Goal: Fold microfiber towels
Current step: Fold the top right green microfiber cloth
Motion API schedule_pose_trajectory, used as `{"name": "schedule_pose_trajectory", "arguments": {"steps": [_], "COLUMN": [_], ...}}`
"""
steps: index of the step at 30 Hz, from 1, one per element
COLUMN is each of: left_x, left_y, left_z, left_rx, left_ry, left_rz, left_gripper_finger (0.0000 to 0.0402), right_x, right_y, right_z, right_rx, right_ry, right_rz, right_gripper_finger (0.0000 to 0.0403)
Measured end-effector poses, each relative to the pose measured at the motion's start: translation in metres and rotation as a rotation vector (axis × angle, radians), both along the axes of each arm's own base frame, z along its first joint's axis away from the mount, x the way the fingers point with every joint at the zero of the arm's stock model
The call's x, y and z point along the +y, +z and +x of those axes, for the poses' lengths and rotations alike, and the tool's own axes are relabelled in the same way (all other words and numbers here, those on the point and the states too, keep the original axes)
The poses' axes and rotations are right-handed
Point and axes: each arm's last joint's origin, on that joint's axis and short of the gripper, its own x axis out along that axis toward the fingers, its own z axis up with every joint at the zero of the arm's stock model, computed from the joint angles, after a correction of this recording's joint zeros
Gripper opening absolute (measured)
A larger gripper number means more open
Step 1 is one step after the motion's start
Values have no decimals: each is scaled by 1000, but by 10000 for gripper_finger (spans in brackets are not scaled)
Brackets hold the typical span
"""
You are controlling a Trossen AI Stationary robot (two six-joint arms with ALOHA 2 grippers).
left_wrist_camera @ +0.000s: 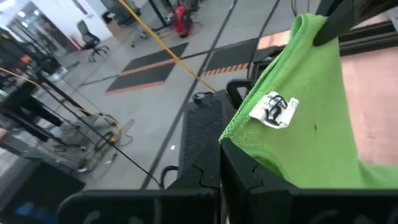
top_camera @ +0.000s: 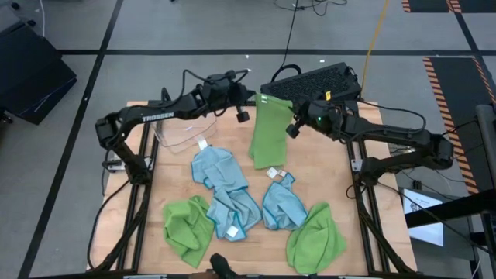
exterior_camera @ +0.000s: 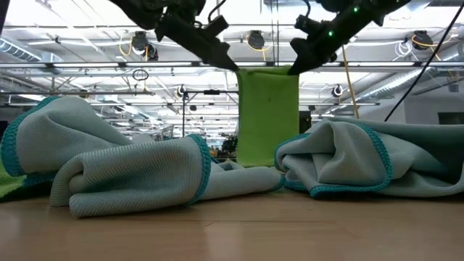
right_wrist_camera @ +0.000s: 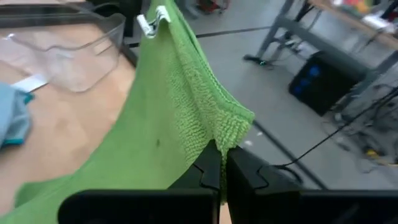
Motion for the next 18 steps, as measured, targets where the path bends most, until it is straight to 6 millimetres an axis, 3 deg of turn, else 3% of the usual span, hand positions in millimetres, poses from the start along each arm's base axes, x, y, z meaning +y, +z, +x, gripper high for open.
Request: {"name": "schedule_pose_trajectory", "arguments": {"steps": [8, 13, 18], "left_x": [-5, 12, 16], "left_y": [1, 9, 4], "left_z": [-3, -11, -15], "left_rx": [61, -27, -27], "left_ry": [-18, 45, 1], "left_rz": [20, 37, -63], "left_gripper_finger": [1, 1, 1], "right_x": [0, -18, -23], "right_y": [-6, 5, 2], "right_z": [0, -3, -7], "right_rx": [-32, -83, -123], "right_ry": [107, 49, 95], "right_rz": [79, -52, 47], "right_gripper_finger": [0, 0, 0]}}
